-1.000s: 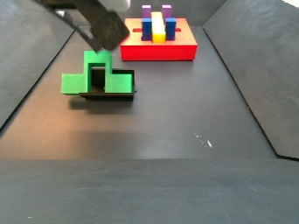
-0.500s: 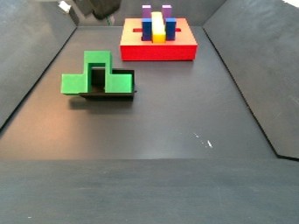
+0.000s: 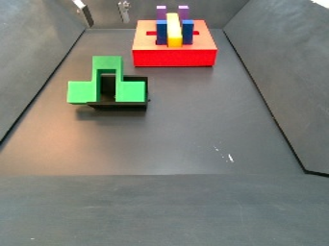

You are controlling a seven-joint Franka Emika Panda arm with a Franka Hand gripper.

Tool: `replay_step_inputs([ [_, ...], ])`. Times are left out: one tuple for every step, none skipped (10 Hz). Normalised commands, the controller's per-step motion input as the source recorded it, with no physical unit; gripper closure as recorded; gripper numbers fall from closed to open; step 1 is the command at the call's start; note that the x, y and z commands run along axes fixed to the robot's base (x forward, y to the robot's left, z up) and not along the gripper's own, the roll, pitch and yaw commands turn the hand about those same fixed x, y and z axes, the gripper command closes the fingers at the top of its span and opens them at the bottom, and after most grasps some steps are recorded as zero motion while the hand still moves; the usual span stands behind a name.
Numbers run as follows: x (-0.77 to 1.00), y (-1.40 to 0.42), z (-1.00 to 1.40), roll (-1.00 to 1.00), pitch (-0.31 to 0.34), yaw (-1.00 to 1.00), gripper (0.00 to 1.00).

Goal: Pick up the green object. Move up. Place the green object on the fixture. Regrasp the green object. Move to above the board. Insert the green object.
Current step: Regrasp the green object.

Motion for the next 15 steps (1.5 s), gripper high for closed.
replay_step_inputs([
  [-0.04, -0.33, 0.00, 1.00, 0.057, -0.21, 0.00],
  [-0.04, -0.32, 0.00, 1.00, 0.054, -0.21, 0.00],
  [-0.05, -0.32, 0.00, 1.00, 0.066, -0.20, 0.00],
  [0.00, -0.40, 0.00, 1.00, 0.131, -0.15, 0.00],
  [0.00, -0.41, -0.11, 1.00, 0.026, 0.00, 0.00],
  [0.01, -0.11, -0.03, 0.76, -0.123, 0.30, 0.00],
  [0.14, -0.04, 0.00, 0.75, -0.191, 0.55, 0.00],
  [0.22, 0.00, 0.00, 0.69, -0.169, 0.65, 0.00],
  [0.21, 0.00, 0.00, 0.58, -0.131, 0.74, 0.00],
  [0.28, -0.01, 0.01, 0.50, -0.049, 0.75, 0.00],
  [0.05, -0.11, 0.00, 0.13, 0.000, 0.22, 0.00],
  [0.00, 0.01, 0.00, -0.02, 0.000, 0.00, 0.00],
  [0.05, 0.01, 0.00, 0.00, 0.051, 0.00, 0.00],
  [0.20, 0.13, -0.14, 0.07, 0.046, 0.32, 0.00],
  [0.58, 0.36, -0.24, 0.14, 0.249, 0.27, 0.00],
])
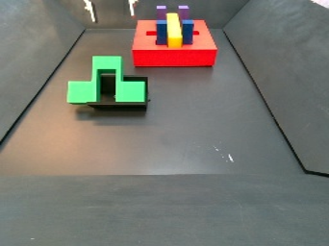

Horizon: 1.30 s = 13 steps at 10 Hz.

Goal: Pick up the green object. Move up. Place the green object on the fixture. Regrasp the green object. Move to above the board. Insert the green object.
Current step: Regrasp the green object.

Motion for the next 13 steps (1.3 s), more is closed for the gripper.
replay_step_inputs([
  [0.68, 0.46, -0.14, 0.14, 0.389, 0.10, 0.00],
  [0.65, 0.45, -0.12, 0.19, 0.329, 0.16, 0.00],
  [0.62, 0.43, -0.09, 0.23, 0.309, 0.19, 0.00],
  [0.59, 0.43, -0.06, 0.25, 0.320, 0.21, 0.00],
  [0.59, 0.37, -0.12, 0.23, 0.289, 0.26, 0.00],
  [0.23, 0.00, -0.23, 0.04, -0.020, 0.41, 0.00],
  [0.21, -0.04, -0.05, 0.07, -0.020, 0.38, 0.00],
  [0.04, -0.09, 0.00, 0.18, -0.034, 0.43, 0.00],
  [0.08, -0.15, 0.00, 0.20, -0.086, 0.40, 0.00],
  [0.00, -0.17, -0.07, 0.17, -0.286, 0.29, 0.00],
  [0.06, -0.09, -0.01, 0.31, -0.269, 0.21, 0.00],
  [0.16, -0.08, -0.07, 0.59, -0.169, 0.09, 0.00],
  [0.22, -0.23, -0.14, 0.90, -0.077, 0.00, 0.00],
])
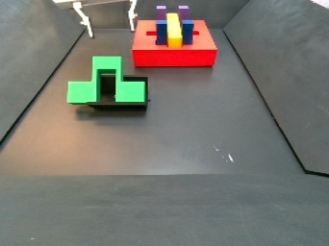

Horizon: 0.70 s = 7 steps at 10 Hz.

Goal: Pick up the green object. Move up. Place the green object on the fixture. Regrasp the green object. Move to above the board. Insert the green object.
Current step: Regrasp the green object.

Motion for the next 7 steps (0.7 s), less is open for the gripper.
replay_step_inputs([
  [0.26, -0.27, -0.15, 1.00, -0.017, -0.02, 0.00],
  [0.25, -0.32, -0.13, 1.00, -0.040, -0.07, 0.00],
  [0.27, -0.24, -0.16, 1.00, -0.051, -0.12, 0.00],
  [0.25, -0.24, -0.17, 1.00, -0.057, -0.15, 0.00],
  [0.23, -0.26, -0.20, 1.00, -0.020, -0.14, 0.00],
  [0.19, -0.17, -0.27, 0.85, 0.000, -0.13, 0.00],
  [0.15, 0.00, -0.11, 0.09, 0.283, -0.03, 0.00],
])
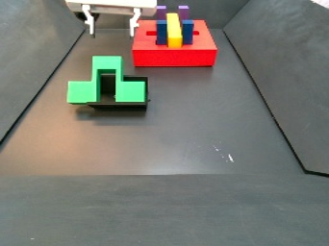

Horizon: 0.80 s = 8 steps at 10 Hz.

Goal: Pick up the green object. Move up. Place the green object on the fixture. Regrasp the green object. Move to above the board. Insert the green object.
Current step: Regrasp the green object.

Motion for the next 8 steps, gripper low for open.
replay_step_inputs([
  [0.00, 0.04, 0.00, 0.00, 0.000, 0.00, 0.00],
  [0.11, 0.47, 0.00, -0.21, 0.023, 0.00, 0.00],
  [0.25, 0.74, 0.12, -0.41, 0.157, -0.06, 0.00],
  [0.23, 0.65, 0.04, -0.31, 0.206, -0.09, 0.00],
  [0.23, 0.47, 0.01, -0.27, 0.211, -0.07, 0.00],
  [0.14, 0.17, 0.00, -0.10, 0.149, -0.01, 0.00],
  [0.03, 0.00, 0.00, 0.00, 0.000, 0.00, 0.00],
  [0.00, 0.00, -0.03, 0.00, 0.000, 0.00, 0.00],
])
